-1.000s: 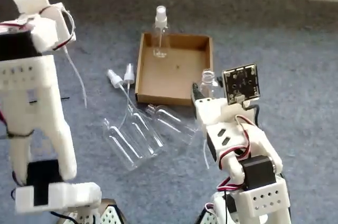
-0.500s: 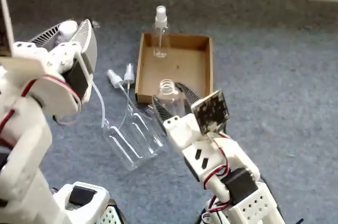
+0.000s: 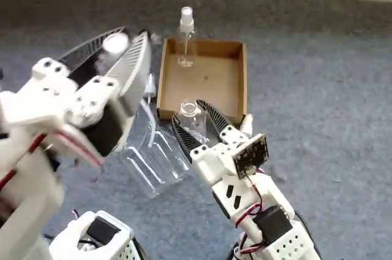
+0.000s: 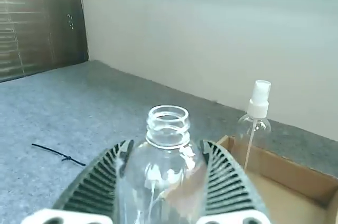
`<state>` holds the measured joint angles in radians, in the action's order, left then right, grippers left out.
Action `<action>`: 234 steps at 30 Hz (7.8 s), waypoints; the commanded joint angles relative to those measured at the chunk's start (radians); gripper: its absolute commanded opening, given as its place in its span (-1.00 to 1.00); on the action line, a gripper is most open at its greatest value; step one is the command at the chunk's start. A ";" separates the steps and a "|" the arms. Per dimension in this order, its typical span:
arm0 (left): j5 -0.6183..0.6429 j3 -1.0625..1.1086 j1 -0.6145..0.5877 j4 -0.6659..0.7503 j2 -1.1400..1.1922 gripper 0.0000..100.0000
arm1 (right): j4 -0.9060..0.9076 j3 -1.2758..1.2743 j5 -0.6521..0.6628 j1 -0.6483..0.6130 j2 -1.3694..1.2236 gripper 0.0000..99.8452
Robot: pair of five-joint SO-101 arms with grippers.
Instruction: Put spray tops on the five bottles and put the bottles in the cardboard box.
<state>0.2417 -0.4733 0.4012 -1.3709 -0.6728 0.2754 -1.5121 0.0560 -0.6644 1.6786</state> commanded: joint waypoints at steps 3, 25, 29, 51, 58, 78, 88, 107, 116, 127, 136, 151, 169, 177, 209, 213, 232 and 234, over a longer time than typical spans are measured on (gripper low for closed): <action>0.005 0.337 0.027 0.399 -0.005 -0.93 | -0.022 -0.041 0.000 -0.002 0.068 -0.99; -0.115 0.466 0.077 0.546 0.001 -0.99 | -0.022 -0.050 0.000 -0.002 0.077 -0.99; -0.115 0.466 0.077 0.549 0.001 -0.99 | -0.022 -0.050 0.000 -0.002 0.077 -0.99; -0.120 0.700 0.139 0.611 -0.008 -0.99 | -0.021 -0.051 0.000 -0.002 0.077 -0.99; -0.121 0.780 0.139 0.577 -0.128 -0.99 | -0.021 -0.051 -0.003 -0.002 0.076 -0.99; -0.276 1.145 0.111 0.563 -0.234 -0.95 | -0.021 -0.051 -0.006 -0.002 0.076 -0.99; -0.276 0.984 0.102 0.440 -0.243 -0.68 | -0.021 -0.076 -0.003 -0.002 0.081 -0.99; -0.321 0.946 -0.056 0.371 -0.240 -0.62 | -0.021 -0.076 -0.003 -0.002 0.085 -0.99; -0.387 1.053 -0.058 0.373 -0.243 -0.62 | -0.021 -0.076 -0.003 -0.002 0.082 -0.99; -0.384 0.825 -0.216 0.302 -0.243 -0.62 | -0.021 -0.070 0.000 0.035 0.077 -0.99; -0.373 1.237 -0.575 0.371 -0.236 -0.62 | -0.030 0.090 0.124 0.136 -0.061 -0.99; -0.229 1.698 -0.740 0.876 -0.234 -0.62 | -0.328 0.926 0.135 0.136 -1.363 -0.99; -0.238 1.696 -0.702 0.876 -0.243 -0.62 | -0.938 0.645 0.126 0.137 -1.511 -0.99; -0.364 1.661 -0.493 0.721 -0.510 -0.46 | -0.450 0.906 0.018 0.133 -1.400 -0.99; -0.351 1.718 -0.291 0.681 -0.739 -0.47 | 0.328 1.082 -0.192 0.013 -1.064 -0.99; -0.350 1.719 -0.288 0.681 -0.746 -0.47 | 0.288 1.073 -0.189 0.018 -1.089 -0.99; -0.353 1.796 -0.659 0.756 -0.736 -0.47 | -0.625 0.921 -0.109 0.194 -1.581 -0.99; -0.353 1.796 -0.657 0.755 -0.736 -0.47 | -0.697 0.852 -0.031 0.194 -1.583 -0.99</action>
<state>-0.1143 1.3280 -0.2417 -0.6375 -1.4154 -0.3061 -0.6145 -0.0667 -0.4818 0.0829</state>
